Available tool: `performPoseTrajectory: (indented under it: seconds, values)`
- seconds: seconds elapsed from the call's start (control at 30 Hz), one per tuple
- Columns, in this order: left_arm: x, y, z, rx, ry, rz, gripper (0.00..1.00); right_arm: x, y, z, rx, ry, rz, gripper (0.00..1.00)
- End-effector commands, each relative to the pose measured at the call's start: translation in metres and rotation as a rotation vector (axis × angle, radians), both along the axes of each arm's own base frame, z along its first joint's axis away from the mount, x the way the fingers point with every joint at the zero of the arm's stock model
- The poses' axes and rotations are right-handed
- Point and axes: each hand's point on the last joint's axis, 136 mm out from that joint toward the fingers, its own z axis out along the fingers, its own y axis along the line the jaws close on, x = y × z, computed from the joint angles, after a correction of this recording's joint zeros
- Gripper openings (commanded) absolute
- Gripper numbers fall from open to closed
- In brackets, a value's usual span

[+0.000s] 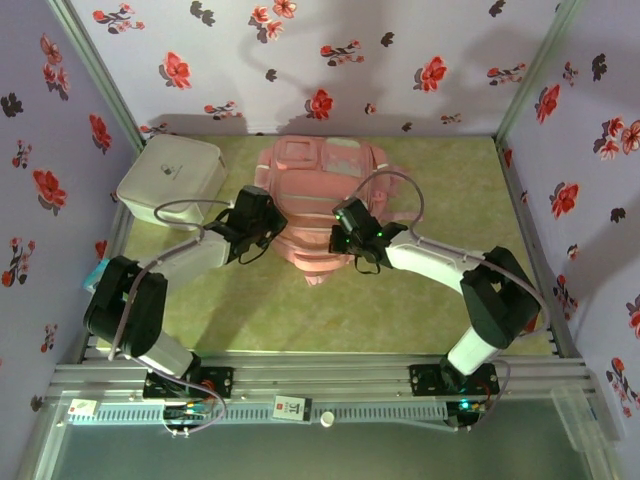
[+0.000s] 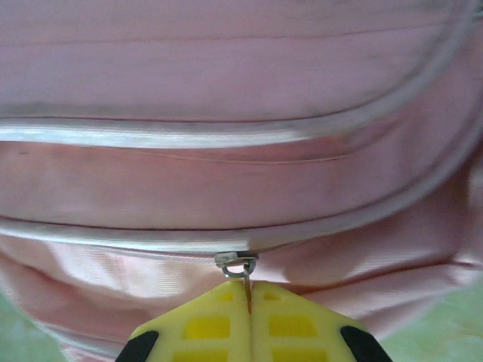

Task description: Pack books, pencil case, and school supplies into a backpack

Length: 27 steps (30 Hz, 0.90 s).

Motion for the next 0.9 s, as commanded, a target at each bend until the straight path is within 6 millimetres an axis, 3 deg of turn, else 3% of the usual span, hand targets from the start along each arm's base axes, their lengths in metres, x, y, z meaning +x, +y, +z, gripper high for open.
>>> performPoseTrajectory:
  seconds: [0.0, 0.07, 0.27, 0.43, 0.57, 0.63, 0.73, 0.87]
  values:
    - [0.007, 0.019, 0.023, 0.085, -0.075, 0.03, 0.0, 0.002, -0.054, -0.001, -0.174, -0.011, -0.105, 0.0]
    - [0.007, 0.021, 0.024, 0.09, -0.079, 0.029, 0.0, 0.006, -0.056, 0.0, -0.158, 0.0, -0.093, 0.0]
    - [0.01, 0.016, 0.024, 0.067, -0.086, 0.02, 0.0, 0.01, -0.028, 0.001, -0.121, 0.041, 0.062, 0.0]
    - [0.01, 0.016, 0.026, 0.067, -0.091, 0.018, 0.0, 0.009, -0.019, -0.007, -0.127, 0.072, 0.119, 0.15]
    - [0.009, 0.016, 0.024, 0.074, -0.085, 0.014, 0.0, 0.007, -0.017, -0.014, -0.133, 0.089, 0.137, 0.21]
    - [0.009, 0.016, 0.022, 0.079, -0.082, 0.012, 0.0, 0.008, -0.018, -0.015, -0.14, 0.09, 0.136, 0.19]
    - [0.009, 0.018, 0.021, 0.085, -0.08, 0.014, 0.0, 0.012, -0.025, -0.013, -0.17, 0.071, 0.107, 0.07]
    - [0.008, 0.026, 0.018, 0.104, -0.068, 0.024, 0.0, 0.02, -0.046, -0.001, -0.241, 0.012, 0.036, 0.0]
